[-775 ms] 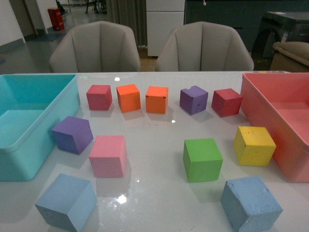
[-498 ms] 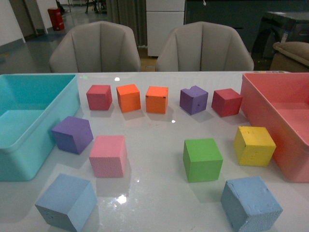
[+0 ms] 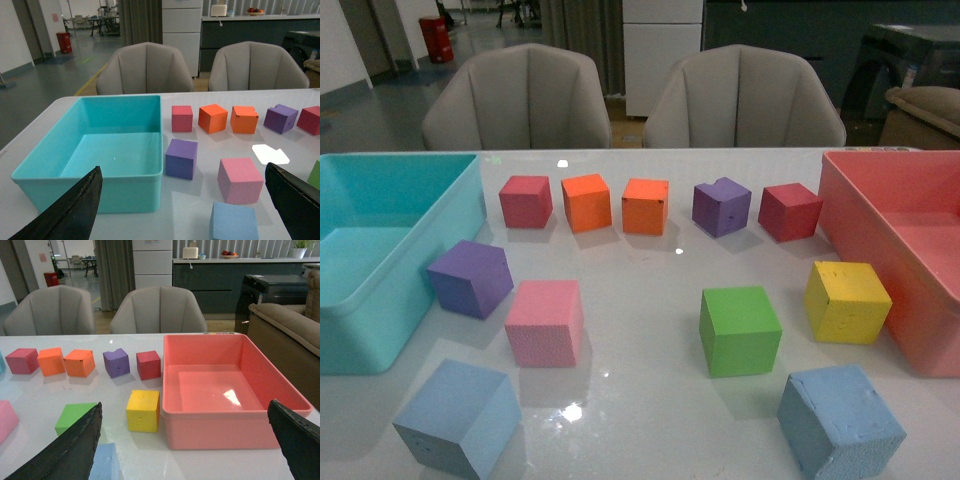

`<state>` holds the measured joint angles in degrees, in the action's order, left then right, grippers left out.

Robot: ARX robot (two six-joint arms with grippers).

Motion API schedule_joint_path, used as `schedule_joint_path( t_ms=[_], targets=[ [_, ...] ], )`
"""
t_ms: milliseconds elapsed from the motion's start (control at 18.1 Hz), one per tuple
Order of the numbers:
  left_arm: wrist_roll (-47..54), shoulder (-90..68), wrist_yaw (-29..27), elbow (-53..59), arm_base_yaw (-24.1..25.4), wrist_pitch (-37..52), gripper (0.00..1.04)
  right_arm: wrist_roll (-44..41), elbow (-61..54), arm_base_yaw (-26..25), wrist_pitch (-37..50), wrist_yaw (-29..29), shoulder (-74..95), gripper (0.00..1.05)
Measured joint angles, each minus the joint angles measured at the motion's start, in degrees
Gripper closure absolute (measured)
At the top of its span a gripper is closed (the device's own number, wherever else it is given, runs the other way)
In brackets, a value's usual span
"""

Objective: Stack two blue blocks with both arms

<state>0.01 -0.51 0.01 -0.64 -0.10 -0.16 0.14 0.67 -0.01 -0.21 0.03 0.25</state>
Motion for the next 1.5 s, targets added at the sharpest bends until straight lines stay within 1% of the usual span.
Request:
schedule_joint_path(
  t_ms=[277,332,443,554,609,665,775,942,1218,1329,1495],
  targets=[
    [0.00,0.00,0.00,0.00,0.00,0.00,0.07,0.00,0.00,0.00,0.00,0.00,0.00,0.06],
    [0.00,-0.02,0.00,0.00,0.00,-0.02,0.07,0.00,1.03,0.09,-3.63,0.94,1.36,0.06],
    [0.00,-0.02,0.00,0.00,0.00,0.00,0.07,-0.02,4.22,0.61,3.72,1.62,13.86,0.06],
    [0.00,-0.02,-0.02,0.00,0.00,0.00,0.07,-0.98,11.67,4.24,17.05,2.14,29.62,0.06],
    [0.00,-0.02,0.00,0.00,0.00,0.00,0.07,-1.25,16.04,5.62,21.14,1.64,38.53,0.06],
    [0.00,-0.02,0.00,0.00,0.00,-0.02,0.07,-1.07,20.63,6.16,20.72,0.74,47.58,0.06],
    [0.00,-0.02,0.00,0.00,0.00,-0.02,0.07,0.31,27.30,7.34,15.82,-0.72,64.02,0.06],
    [0.00,-0.02,0.00,0.00,0.00,-0.02,0.07,1.49,28.79,10.80,12.72,-0.48,77.83,0.06],
    [0.00,0.00,0.00,0.00,0.00,-0.02,0.07,5.60,28.72,16.44,13.09,0.79,86.38,0.06],
    [0.00,-0.02,0.00,0.00,0.00,0.00,0.07,7.39,29.16,17.35,12.79,0.83,89.35,0.06],
    [0.00,-0.02,0.00,0.00,0.00,0.00,0.07,10.23,30.99,17.40,12.66,0.66,93.04,0.06]
  ],
)
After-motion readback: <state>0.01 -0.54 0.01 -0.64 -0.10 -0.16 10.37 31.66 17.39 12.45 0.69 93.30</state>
